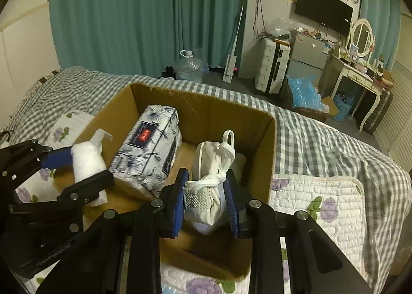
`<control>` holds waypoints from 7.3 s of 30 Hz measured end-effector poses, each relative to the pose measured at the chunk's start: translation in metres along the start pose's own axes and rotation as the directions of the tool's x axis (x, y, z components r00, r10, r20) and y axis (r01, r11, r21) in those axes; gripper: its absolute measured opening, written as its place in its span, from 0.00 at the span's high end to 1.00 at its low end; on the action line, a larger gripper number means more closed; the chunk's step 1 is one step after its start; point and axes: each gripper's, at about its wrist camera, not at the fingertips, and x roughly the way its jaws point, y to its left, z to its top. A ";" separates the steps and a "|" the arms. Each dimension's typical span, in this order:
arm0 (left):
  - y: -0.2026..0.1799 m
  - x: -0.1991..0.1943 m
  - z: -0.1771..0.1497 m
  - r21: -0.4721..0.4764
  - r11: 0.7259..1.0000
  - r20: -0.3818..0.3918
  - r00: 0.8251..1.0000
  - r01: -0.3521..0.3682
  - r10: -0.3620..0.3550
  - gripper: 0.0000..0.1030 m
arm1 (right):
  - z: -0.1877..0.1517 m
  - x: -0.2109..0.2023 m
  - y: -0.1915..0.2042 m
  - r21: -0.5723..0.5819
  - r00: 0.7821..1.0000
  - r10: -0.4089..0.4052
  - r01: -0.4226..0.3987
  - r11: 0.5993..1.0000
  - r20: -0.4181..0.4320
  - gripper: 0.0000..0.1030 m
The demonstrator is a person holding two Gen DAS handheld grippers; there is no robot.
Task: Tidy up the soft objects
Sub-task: 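Carry both held items over the box and release them inside, then move both open tools back toward the items on the bed, then grasp the light-blue tissue pack with the right tool while the left tool grasps the pipe-cleaner toy, then lift the light-blue tissue pack and pipe-cleaner toy toward the box, then lower both held items into the cardboard box and open both tools, then move both open tools back toward the remaining items on the bed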
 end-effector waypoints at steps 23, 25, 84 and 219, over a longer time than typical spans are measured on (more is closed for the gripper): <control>0.014 -0.082 0.013 -0.047 0.997 0.160 0.985 -0.061 0.067 0.07 | 0.009 -0.105 -0.015 0.063 0.993 -0.102 0.099 0.993 0.052 0.10; 0.013 -0.104 0.017 -0.056 0.997 0.178 0.982 -0.056 0.065 0.07 | 0.008 -0.128 -0.013 0.060 0.991 -0.119 0.115 0.991 0.064 0.09; 0.017 -0.005 -0.145 -0.082 0.997 -0.107 0.994 -0.006 -0.003 0.12 | -0.148 0.000 0.056 0.039 0.961 0.027 -0.017 0.999 -0.276 0.36; 0.025 -0.156 -0.012 -0.078 0.992 0.184 0.977 -0.098 0.111 0.04 | -0.030 -0.196 0.016 0.085 0.987 -0.073 0.061 0.995 0.143 0.00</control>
